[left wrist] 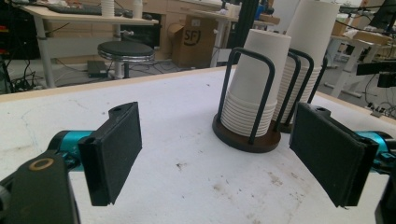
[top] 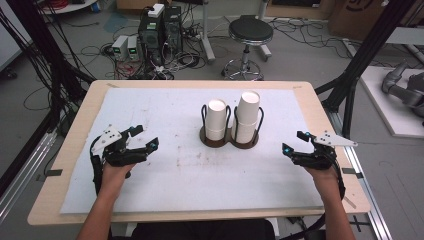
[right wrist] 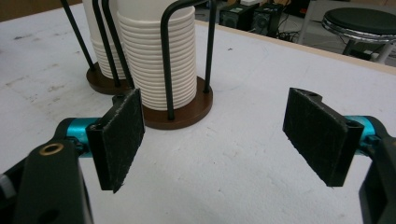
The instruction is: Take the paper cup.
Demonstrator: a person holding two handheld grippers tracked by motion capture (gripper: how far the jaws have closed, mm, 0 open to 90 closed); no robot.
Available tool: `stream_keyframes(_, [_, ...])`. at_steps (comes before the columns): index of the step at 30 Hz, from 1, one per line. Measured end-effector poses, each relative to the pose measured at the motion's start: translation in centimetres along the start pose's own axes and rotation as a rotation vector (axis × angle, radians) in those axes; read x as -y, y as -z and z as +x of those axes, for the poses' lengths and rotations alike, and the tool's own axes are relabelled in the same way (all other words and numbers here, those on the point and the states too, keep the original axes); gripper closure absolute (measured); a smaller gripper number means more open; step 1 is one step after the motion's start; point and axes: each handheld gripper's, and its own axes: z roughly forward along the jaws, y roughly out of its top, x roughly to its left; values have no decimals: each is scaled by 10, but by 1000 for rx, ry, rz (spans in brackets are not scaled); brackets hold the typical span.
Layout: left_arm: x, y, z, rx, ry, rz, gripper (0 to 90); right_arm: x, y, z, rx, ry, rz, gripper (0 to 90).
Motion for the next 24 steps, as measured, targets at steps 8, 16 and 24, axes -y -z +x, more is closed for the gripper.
stream_keyframes(8, [2, -3, -1, 9, 8, 2, 169, 2, 0, -4, 3, -9, -13, 213])
stream_keyframes(16, [3, 0, 0, 3, 9, 4, 169, 2, -3, -3, 4, -7, -11, 213])
stream_keyframes(24, [1, 2, 2, -15, 11, -2, 170, 2, 2, 7, 14, 2, -14, 213])
